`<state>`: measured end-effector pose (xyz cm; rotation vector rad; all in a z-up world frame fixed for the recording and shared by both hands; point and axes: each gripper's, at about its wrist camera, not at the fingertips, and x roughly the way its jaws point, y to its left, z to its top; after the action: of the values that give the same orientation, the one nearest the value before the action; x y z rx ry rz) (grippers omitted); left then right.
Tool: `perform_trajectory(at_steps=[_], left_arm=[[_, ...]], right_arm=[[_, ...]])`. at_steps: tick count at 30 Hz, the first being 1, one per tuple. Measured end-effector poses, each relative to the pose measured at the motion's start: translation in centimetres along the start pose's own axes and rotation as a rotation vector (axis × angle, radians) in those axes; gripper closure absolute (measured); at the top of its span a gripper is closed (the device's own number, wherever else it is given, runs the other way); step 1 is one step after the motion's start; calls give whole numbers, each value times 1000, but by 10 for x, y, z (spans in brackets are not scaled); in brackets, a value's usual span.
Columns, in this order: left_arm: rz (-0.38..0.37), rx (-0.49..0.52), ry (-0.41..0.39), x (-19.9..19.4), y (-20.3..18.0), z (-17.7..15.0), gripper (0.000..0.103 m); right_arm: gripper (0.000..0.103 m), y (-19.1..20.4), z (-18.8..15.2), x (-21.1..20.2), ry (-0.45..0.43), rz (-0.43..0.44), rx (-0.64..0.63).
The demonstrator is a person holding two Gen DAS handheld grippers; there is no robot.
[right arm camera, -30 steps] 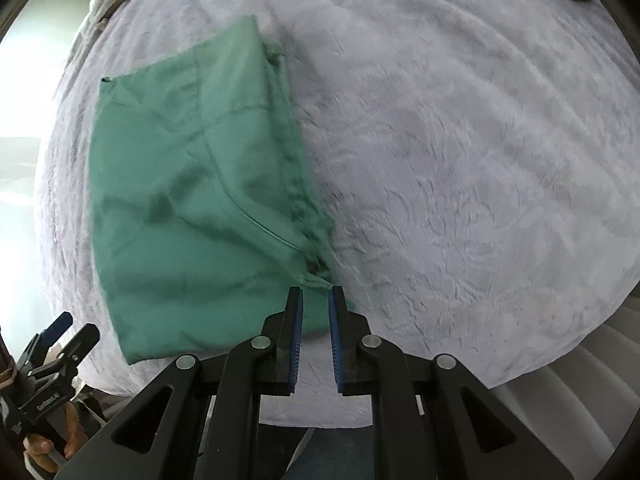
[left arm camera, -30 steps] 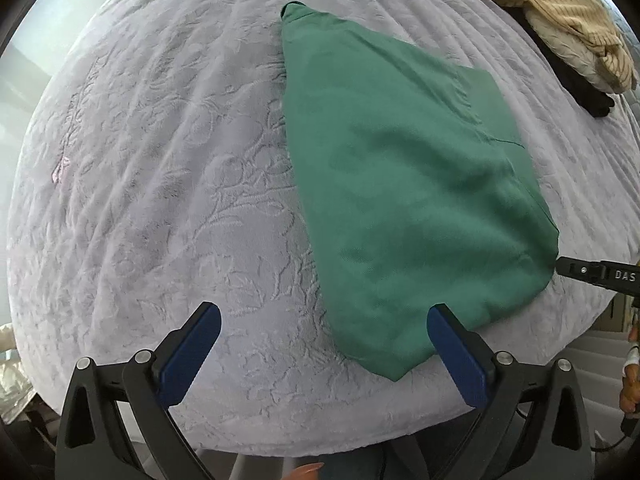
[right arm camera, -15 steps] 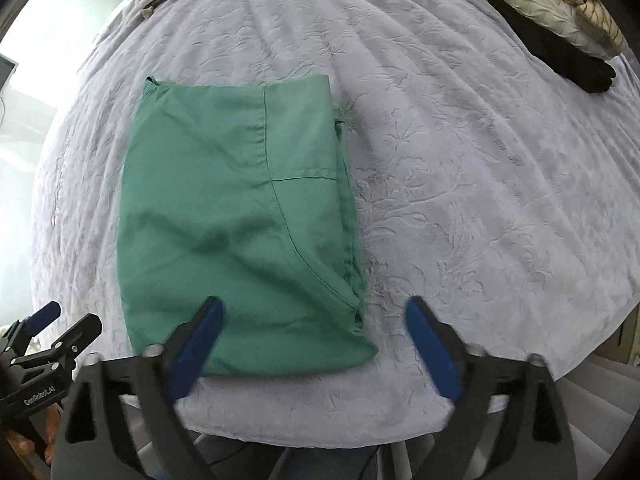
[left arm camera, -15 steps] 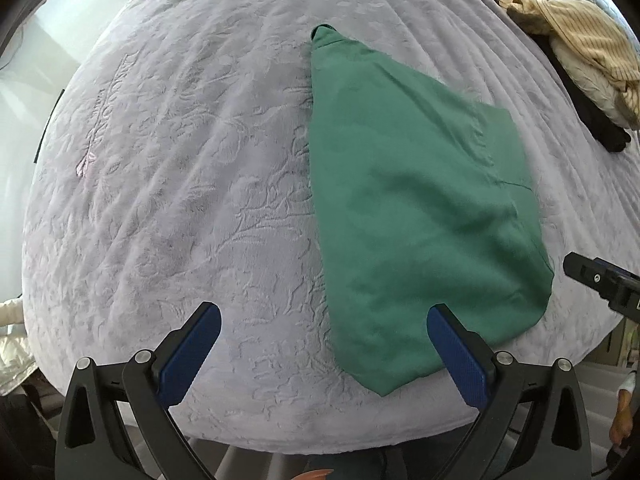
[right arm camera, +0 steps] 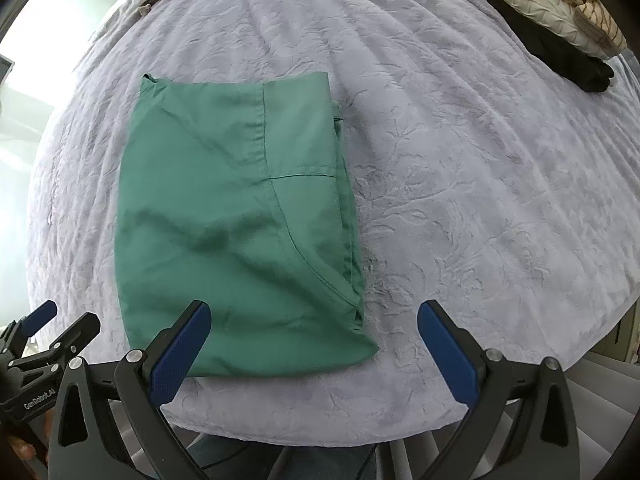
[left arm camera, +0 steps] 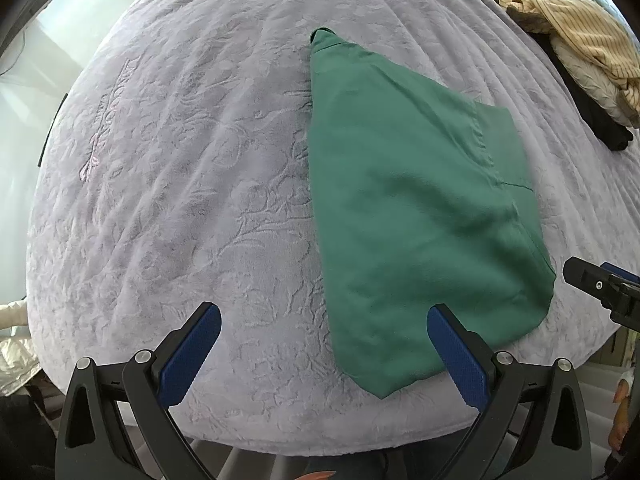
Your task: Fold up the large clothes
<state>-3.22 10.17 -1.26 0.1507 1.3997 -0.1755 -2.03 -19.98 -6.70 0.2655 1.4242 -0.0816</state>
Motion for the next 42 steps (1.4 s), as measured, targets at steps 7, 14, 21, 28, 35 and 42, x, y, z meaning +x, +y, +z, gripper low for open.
perform_trajectory(at_steps=[7, 14, 21, 28, 35, 42], left_arm=[[5, -5, -6, -1, 0, 1, 0], [5, -9, -10, -2, 0, 2, 0], [12, -28, -13, -3, 1, 2, 0], [13, -25, -14, -3, 2, 4, 0], [16, -26, -14, -3, 0, 3, 0], [16, -27, -15, -3, 0, 3, 0]], right_arm=[[0, 3, -1, 1, 4, -2, 1], [0, 3, 0, 0, 3, -2, 0], [0, 5, 0, 0, 4, -3, 0], [0, 9, 0, 0, 0, -7, -3], [0, 9, 1, 0, 1, -6, -5], [0, 10, 1, 0, 2, -5, -5]])
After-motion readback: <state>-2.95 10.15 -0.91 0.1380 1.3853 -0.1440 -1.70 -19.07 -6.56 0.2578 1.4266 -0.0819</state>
